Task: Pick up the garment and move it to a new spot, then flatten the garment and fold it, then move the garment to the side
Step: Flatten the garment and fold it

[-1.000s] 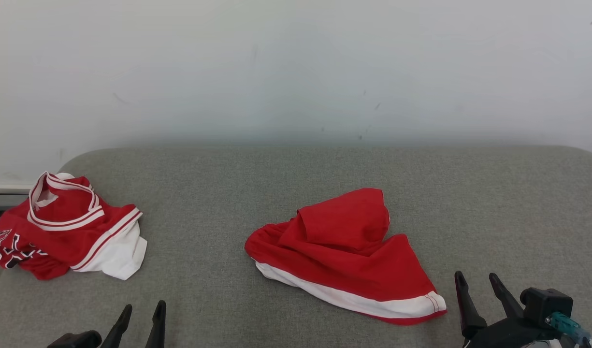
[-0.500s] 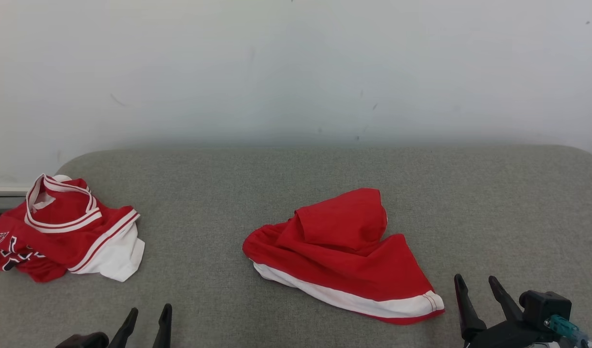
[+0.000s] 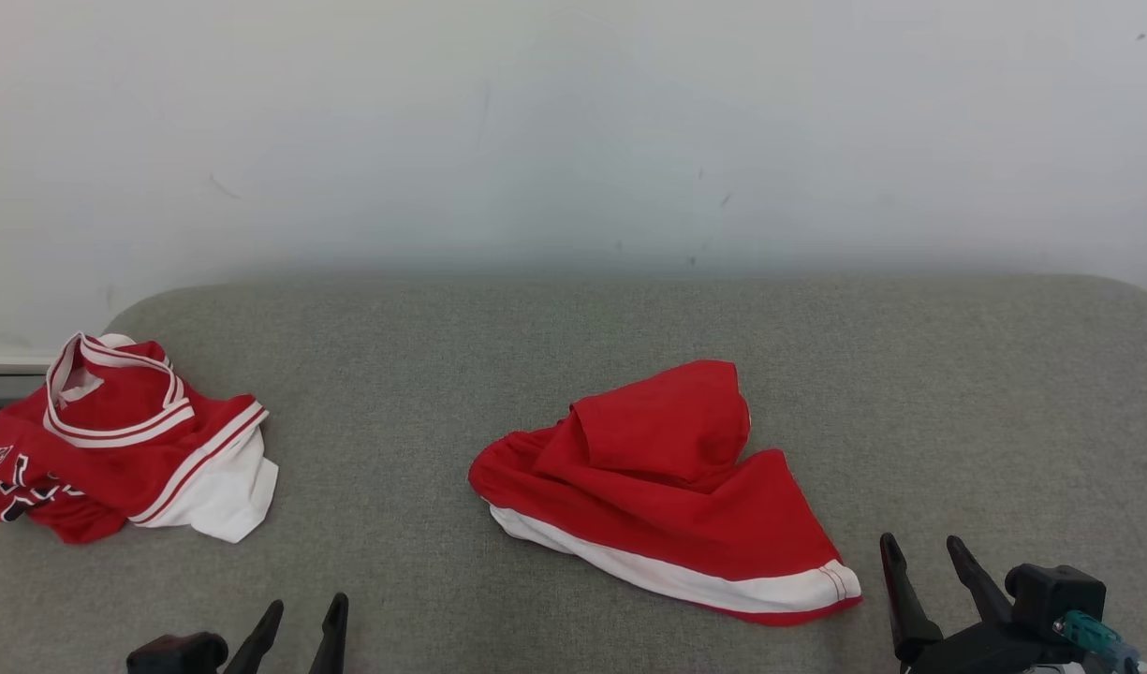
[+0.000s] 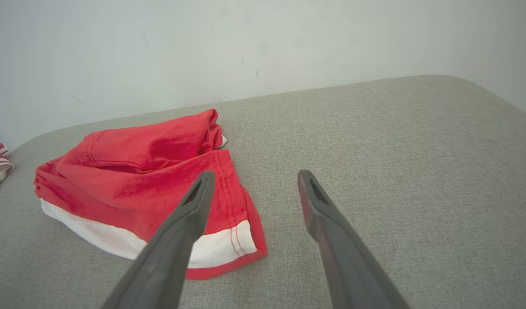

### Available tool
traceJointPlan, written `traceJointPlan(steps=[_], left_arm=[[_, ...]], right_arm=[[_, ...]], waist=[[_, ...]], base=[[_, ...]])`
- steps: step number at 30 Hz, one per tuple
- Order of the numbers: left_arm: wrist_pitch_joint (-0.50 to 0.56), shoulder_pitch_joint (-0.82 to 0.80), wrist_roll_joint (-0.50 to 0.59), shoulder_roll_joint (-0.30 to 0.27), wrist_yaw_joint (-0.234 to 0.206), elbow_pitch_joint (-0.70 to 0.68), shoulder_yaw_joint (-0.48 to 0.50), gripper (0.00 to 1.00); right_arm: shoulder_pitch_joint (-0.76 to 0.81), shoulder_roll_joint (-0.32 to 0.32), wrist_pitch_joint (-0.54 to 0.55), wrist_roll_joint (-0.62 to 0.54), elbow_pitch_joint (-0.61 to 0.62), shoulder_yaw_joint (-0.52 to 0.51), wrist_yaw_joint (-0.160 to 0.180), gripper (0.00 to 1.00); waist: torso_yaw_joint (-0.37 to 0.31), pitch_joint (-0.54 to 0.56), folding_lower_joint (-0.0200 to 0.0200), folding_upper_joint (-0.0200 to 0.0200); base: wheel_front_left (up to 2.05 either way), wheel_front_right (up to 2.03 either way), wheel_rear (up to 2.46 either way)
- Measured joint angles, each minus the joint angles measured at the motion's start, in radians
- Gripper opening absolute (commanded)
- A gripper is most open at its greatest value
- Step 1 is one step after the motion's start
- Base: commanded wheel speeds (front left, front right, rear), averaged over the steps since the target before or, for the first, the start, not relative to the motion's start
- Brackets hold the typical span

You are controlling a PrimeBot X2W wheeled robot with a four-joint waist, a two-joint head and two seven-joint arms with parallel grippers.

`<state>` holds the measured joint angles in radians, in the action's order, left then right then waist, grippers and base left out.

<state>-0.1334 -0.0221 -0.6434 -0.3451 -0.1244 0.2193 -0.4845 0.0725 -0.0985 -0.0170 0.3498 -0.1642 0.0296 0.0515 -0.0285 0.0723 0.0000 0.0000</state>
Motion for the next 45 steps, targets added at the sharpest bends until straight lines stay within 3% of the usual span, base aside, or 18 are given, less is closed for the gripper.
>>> traceJointPlan(steps=[12, 19, 30, 32, 36, 37, 38, 39, 45], left_arm=[[0.148, -0.114, 0.012, -0.004, 0.003, 0.049, -0.053, 1.00], [0.239, -0.231, 0.020, 0.016, 0.056, 0.113, -0.115, 1.00], [0.337, -0.398, 0.029, 0.069, 0.116, 0.223, -0.153, 1.00], [0.350, -0.414, 0.029, 0.080, 0.122, 0.248, -0.156, 1.00], [0.362, -0.441, 0.029, 0.103, 0.143, 0.288, -0.167, 1.00], [0.363, -0.446, 0.029, 0.105, 0.144, 0.298, -0.168, 1.00], [0.363, -0.452, 0.029, 0.107, 0.150, 0.312, -0.169, 1.00], [0.363, -0.459, 0.029, 0.106, 0.152, 0.323, -0.167, 1.00], [0.367, -0.491, 0.029, 0.106, 0.184, 0.371, -0.174, 1.00]], right_arm=[[-0.037, -0.036, 0.094, -0.014, -0.028, 0.034, -0.014, 1.00], [-0.102, -0.075, 0.222, -0.019, -0.082, 0.085, -0.056, 1.00], [-0.230, -0.082, 0.359, -0.018, -0.119, 0.117, -0.087, 1.00], [-0.242, -0.073, 0.381, -0.015, -0.130, 0.118, -0.087, 0.89], [-0.246, -0.061, 0.418, -0.007, -0.156, 0.126, -0.087, 0.82], [-0.246, -0.057, 0.424, -0.006, -0.158, 0.130, -0.087, 0.72], [-0.246, -0.053, 0.432, -0.004, -0.159, 0.134, -0.087, 0.53], [-0.247, -0.046, 0.436, 0.001, -0.161, 0.138, -0.087, 0.44], [-0.252, -0.040, 0.454, 0.002, -0.162, 0.147, -0.089, 0.19]], waist=[[-0.006, -0.026, 0.0000, 0.0000], [-0.023, -0.061, 0.0000, 0.0000], [-0.044, -0.153, 0.0001, 0.0001], [-0.046, -0.170, 0.0001, 0.0001], [-0.047, -0.198, 0.0002, 0.0001], [-0.047, -0.204, 0.0001, 0.0001], [-0.047, -0.209, 0.0002, 0.0001], [-0.047, -0.214, 0.0002, 0.0001], [-0.049, -0.221, 0.0001, 0.0001]], base=[[0.00, 0.00, 0.00], [0.00, 0.00, 0.00], [0.00, 0.00, 0.00], [0.00, 0.00, 0.00], [0.00, 0.00, 0.00], [0.00, 0.00, 0.00], [0.00, 0.00, 0.00], [0.00, 0.00, 0.00], [0.00, 0.00, 0.00]])
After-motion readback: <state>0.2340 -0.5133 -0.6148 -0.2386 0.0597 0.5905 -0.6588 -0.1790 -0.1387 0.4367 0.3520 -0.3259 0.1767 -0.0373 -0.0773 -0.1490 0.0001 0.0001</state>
